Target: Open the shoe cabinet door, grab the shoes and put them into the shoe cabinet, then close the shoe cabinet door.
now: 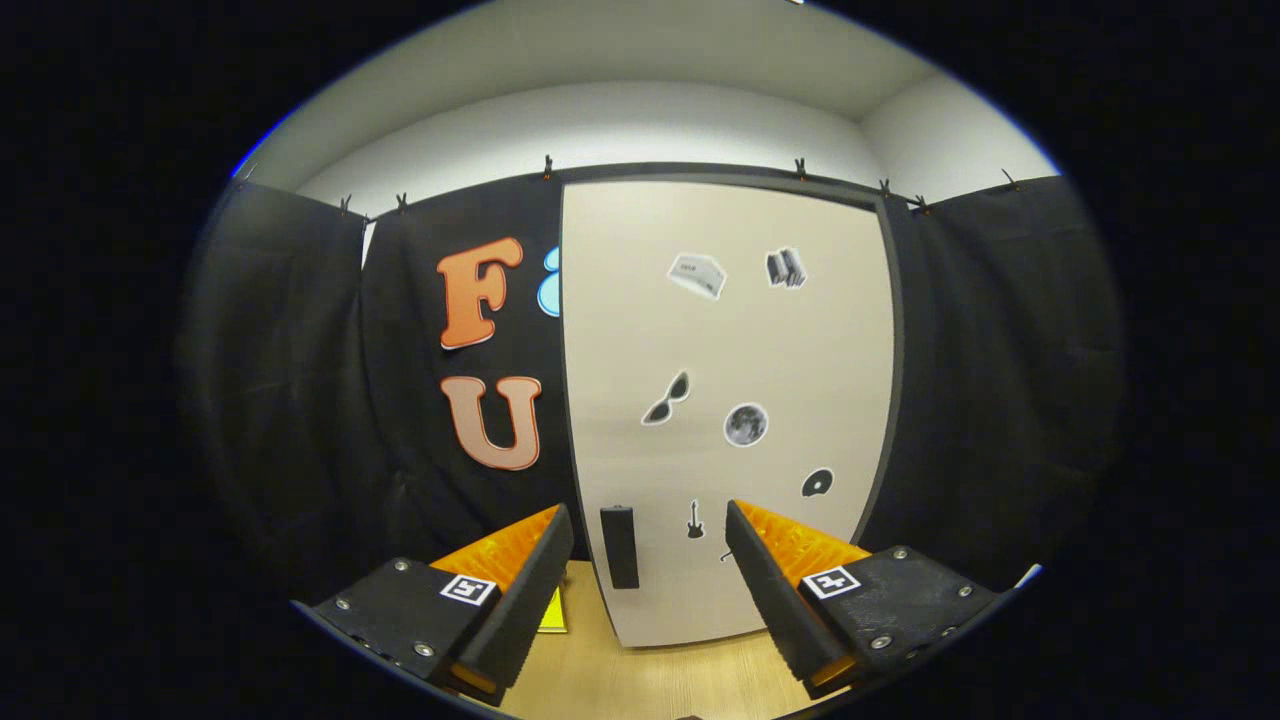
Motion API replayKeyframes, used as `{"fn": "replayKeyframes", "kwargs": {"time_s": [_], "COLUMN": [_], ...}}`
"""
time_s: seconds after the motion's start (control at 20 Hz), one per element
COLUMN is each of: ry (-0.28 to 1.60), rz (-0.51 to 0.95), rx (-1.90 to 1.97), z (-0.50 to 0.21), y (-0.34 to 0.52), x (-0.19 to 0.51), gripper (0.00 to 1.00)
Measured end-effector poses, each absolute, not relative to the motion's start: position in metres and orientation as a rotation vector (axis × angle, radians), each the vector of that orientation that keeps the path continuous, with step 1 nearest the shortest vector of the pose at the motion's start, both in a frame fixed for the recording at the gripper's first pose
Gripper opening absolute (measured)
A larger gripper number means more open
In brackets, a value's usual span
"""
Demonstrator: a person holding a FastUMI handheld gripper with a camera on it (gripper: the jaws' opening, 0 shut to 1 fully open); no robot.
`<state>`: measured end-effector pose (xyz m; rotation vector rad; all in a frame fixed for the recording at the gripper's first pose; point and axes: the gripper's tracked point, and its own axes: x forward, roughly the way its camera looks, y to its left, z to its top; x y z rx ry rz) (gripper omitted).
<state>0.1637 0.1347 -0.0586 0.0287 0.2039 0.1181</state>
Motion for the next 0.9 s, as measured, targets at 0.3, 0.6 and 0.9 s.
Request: {"fn": "replayKeyframes", "kwargs": {"time_s": [0.3, 0.6, 0.9], "ry": [0.13, 0.134, 0.168], "rz": [0.025, 0.02, 0.041], "rx": [0.027, 0.008, 0.007], "z": [-0.028, -0.034, -0.051], "y": [0.094, 0.084, 0.084], "x": [0.123, 0.096, 0.098], "gripper": [0.96, 0.96, 0.96]}}
